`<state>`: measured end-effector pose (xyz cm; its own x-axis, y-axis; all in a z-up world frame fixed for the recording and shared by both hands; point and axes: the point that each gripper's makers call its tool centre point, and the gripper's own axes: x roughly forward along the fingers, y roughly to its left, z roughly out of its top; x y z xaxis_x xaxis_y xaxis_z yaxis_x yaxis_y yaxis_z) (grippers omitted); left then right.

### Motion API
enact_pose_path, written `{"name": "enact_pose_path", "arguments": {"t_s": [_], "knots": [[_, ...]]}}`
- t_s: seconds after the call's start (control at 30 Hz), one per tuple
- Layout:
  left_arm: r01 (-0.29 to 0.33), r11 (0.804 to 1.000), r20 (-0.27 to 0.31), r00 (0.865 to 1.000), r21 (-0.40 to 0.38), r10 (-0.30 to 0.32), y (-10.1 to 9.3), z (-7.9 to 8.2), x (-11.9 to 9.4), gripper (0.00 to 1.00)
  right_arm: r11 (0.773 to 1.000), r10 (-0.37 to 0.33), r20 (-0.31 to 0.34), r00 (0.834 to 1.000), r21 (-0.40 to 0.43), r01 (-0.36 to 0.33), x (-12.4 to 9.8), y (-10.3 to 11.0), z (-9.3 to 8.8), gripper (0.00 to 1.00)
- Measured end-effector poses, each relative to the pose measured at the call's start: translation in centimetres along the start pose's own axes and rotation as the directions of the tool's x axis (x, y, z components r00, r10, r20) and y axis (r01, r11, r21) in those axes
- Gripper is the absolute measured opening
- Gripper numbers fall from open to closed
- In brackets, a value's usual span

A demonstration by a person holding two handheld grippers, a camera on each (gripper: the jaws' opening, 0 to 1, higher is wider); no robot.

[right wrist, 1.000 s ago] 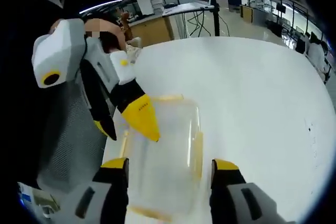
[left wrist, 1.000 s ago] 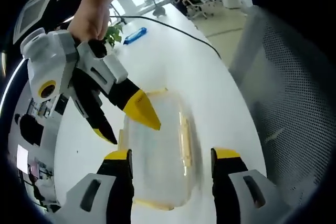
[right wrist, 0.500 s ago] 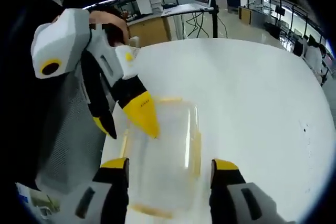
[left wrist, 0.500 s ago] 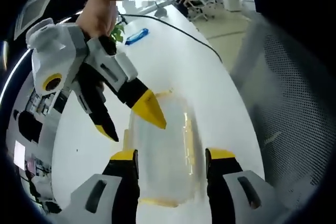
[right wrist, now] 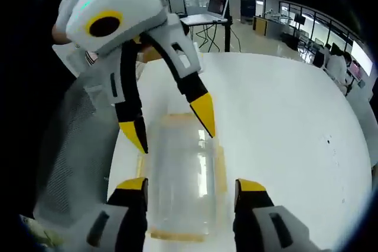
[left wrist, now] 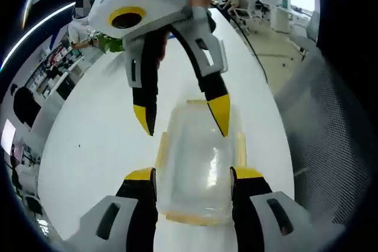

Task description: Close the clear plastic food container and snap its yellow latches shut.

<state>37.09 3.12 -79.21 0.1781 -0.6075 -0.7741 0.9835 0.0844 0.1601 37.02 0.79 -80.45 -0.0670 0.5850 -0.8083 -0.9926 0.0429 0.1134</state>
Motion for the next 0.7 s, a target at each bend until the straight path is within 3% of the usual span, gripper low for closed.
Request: {"name": "enact_pose_path", "arguments": {"t_s": [0.07, 0.13, 0.2, 0.23, 0.3, 0.4, 0.5, 0.57, 0.63, 0.67, 0.7], "knots": [[0.0, 1.0, -0.004, 1.0, 0.009, 0.0, 0.0, 0.0, 0.1, 0.47, 1.0, -0.012, 0.001, 1.0, 0.016, 0.012, 0.2, -0.4, 0.0, 0.58], [0.002, 1.0, 0.028, 1.0, 0.006, -0.003, -0.2, 0.6, 0.1, 0.42, 0.999, -0.03, 0.008, 1.0, 0.029, 0.03, 0.1, -0.7, 0.2, 0.58], [-0.023, 0.999, 0.022, 0.999, -0.044, 0.024, 0.2, 0.3, 0.1, 0.37, 0.998, -0.047, 0.026, 0.999, 0.05, 0.046, 0.0, -1.0, 0.5, 0.58], [-0.06, 0.997, -0.013, 0.998, -0.051, 0.06, 0.7, -0.4, 0.1, 0.38, 0.997, -0.061, 0.027, 0.998, 0.059, 0.059, -0.1, -1.2, 0.5, 0.58], [-0.094, 0.993, -0.006, 0.996, -0.066, 0.094, 1.0, -0.6, 0.1, 0.42, 0.993, -0.086, 0.042, 0.995, 0.081, 0.083, -0.3, -1.3, 0.5, 0.58], [-0.142, 0.973, 0.004, 0.989, -0.181, 0.145, 1.3, -0.9, -0.2, 0.4, 0.981, -0.14, 0.083, 0.987, 0.147, 0.127, -0.7, -1.4, 0.7, 0.58], [-0.185, 0.96, 0.001, 0.982, -0.209, 0.189, 1.2, -1.4, -0.5, 0.39, 0.969, -0.181, 0.084, 0.98, 0.184, 0.164, -0.8, -1.0, 0.4, 0.58], [-0.193, 0.938, -0.006, 0.98, -0.289, 0.2, 1.0, -1.8, -0.6, 0.39, 0.957, -0.217, 0.09, 0.972, 0.216, 0.194, -0.7, -0.7, 0.2, 0.58], [-0.231, 0.914, -0.046, 0.972, -0.334, 0.229, 1.1, -2.4, -1.1, 0.37, 0.929, -0.279, 0.104, 0.955, 0.281, 0.241, -0.6, -0.8, 0.2, 0.58], [-0.234, 0.913, -0.042, 0.971, -0.333, 0.233, 1.1, -2.3, -1.1, 0.36, 0.923, -0.298, 0.107, 0.949, 0.287, 0.258, -0.6, -0.7, 0.1, 0.58], [-0.251, 0.896, -0.031, 0.966, -0.365, 0.258, 1.2, -2.0, -1.3, 0.35, 0.907, -0.337, 0.104, 0.936, 0.302, 0.293, -0.6, -0.7, -0.1, 0.58]]}}
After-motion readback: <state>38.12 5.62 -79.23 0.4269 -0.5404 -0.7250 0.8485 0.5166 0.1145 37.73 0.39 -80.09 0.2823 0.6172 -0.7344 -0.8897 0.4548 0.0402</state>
